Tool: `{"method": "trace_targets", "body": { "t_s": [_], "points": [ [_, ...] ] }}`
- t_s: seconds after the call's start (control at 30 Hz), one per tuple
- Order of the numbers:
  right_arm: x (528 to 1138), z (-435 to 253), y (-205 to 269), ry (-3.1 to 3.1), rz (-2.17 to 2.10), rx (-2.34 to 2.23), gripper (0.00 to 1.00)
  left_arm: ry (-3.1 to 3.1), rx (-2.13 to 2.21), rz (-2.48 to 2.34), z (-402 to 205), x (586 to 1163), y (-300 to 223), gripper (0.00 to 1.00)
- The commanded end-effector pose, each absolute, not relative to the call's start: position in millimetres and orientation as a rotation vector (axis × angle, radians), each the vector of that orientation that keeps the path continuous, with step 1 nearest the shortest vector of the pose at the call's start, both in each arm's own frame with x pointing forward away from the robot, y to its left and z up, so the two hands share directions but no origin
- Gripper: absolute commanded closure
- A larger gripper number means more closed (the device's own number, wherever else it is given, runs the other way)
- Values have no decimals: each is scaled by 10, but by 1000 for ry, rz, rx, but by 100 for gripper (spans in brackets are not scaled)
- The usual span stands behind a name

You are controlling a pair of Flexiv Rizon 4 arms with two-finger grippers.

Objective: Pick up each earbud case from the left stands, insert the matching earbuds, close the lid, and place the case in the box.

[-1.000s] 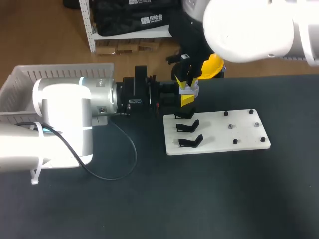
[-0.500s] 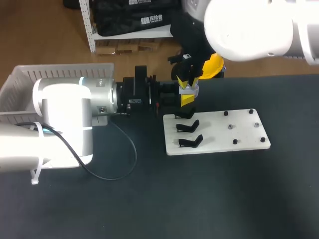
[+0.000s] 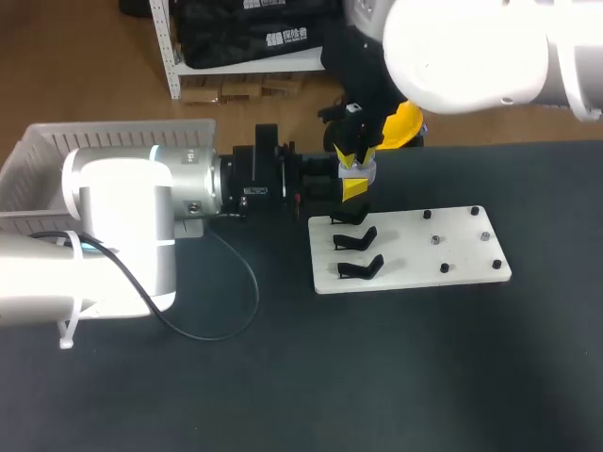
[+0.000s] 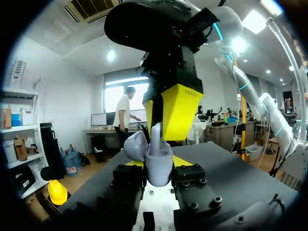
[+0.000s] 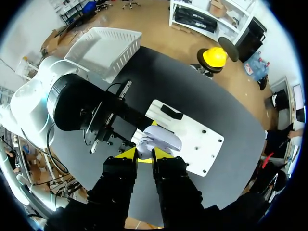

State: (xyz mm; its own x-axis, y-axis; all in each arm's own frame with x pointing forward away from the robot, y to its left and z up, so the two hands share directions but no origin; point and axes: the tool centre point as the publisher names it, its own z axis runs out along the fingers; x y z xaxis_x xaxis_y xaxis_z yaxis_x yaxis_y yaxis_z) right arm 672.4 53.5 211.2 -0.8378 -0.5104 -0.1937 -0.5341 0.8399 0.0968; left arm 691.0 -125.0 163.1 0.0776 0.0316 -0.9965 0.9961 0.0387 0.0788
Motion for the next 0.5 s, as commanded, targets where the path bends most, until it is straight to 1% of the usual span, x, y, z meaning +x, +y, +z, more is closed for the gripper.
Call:
{"method": "trace_targets", "body": {
  "t_s": [0.03,0.5],
  "points": [
    [6770,2117,543,2861,205,-841,100,1188,1229,-1099,1615,6890,-1253,100],
    [6753,2048,519,2868,153,-885,100,1188,1229,-1099,1615,6890,-1253,100]
  ]
}}
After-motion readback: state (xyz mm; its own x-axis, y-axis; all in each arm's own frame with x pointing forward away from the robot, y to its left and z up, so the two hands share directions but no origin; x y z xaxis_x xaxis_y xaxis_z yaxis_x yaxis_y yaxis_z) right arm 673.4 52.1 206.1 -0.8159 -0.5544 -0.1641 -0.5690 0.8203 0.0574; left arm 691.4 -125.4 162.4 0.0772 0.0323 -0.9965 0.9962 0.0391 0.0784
